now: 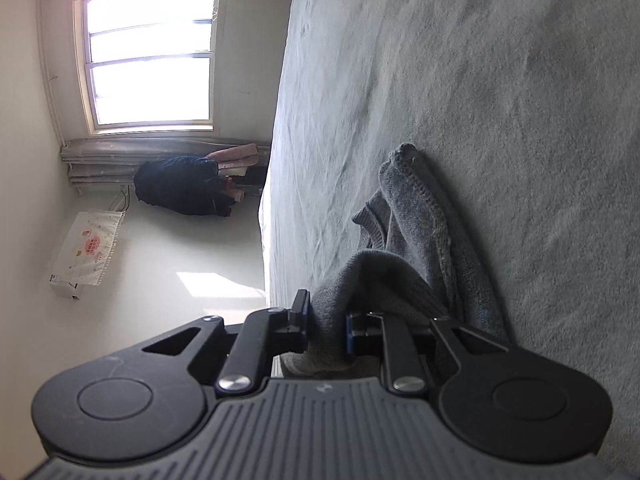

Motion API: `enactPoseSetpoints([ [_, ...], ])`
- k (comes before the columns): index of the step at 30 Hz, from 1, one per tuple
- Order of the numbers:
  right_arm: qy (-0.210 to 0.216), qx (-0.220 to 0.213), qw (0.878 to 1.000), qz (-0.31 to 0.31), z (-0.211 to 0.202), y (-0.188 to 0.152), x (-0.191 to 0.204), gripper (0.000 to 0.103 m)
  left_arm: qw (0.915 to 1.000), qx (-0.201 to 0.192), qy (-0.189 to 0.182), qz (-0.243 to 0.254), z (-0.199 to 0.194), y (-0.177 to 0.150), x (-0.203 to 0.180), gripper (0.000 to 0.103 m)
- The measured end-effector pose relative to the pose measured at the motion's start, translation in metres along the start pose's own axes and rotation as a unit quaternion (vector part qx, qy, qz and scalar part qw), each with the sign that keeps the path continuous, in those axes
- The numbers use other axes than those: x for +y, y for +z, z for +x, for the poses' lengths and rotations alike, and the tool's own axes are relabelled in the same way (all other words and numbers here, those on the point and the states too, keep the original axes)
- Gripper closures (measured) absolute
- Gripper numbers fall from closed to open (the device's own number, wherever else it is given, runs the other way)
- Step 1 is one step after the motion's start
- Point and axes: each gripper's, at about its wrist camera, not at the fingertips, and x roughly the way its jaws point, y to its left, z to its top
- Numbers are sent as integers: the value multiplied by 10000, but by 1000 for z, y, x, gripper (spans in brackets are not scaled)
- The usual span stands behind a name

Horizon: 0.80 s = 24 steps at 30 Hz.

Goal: Fold clothes

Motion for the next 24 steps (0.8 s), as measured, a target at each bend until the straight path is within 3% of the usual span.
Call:
enactPoseSetpoints([
  [3, -86, 43, 9998, 169, 7, 8, -7, 77, 9997, -75, -63, -244, 5, 8, 12, 84],
  [5, 32, 51, 9997, 244, 8, 14, -8, 69, 9991, -148, -234, -311, 4, 11, 16, 71],
  [6, 118, 38, 9996, 262, 7, 16, -8, 59, 9989, -220, -313, -268, 3, 13, 16, 67],
  [7, 240, 1, 9994, 255, 5, 17, -7, 49, 9987, -294, -368, -192, 1, 16, 14, 58],
  [8, 354, -45, 9991, 231, 1, 19, -5, 46, 9986, -335, -393, -113, 0, 19, 12, 52],
  [11, 405, -245, 9989, -74, -11, 24, 3, 45, 9978, -537, -279, 274, -5, 26, 3, 45],
  [14, 11, -578, 9952, -788, -20, 23, 15, 45, 9904, -865, 205, 1060, -8, 29, -13, 45],
  [17, -394, -880, 9790, -1796, -24, 10, 26, 45, 9720, -1030, 715, 1988, -3, 26, -28, 45],
  [21, -961, -974, 9464, -2927, -9, -12, 36, 45, 9366, -1110, 1286, 3064, 8, 14, -39, 46],
  [23, -1379, -984, 9201, -3531, 7, -21, 39, 46, 9163, -1081, 1540, 3537, 18, 6, -43, 60],
  [24, -1557, -981, 9059, -3814, 15, -27, 39, 52, 9052, -1075, 1660, 3761, 22, 1, -44, 70],
])
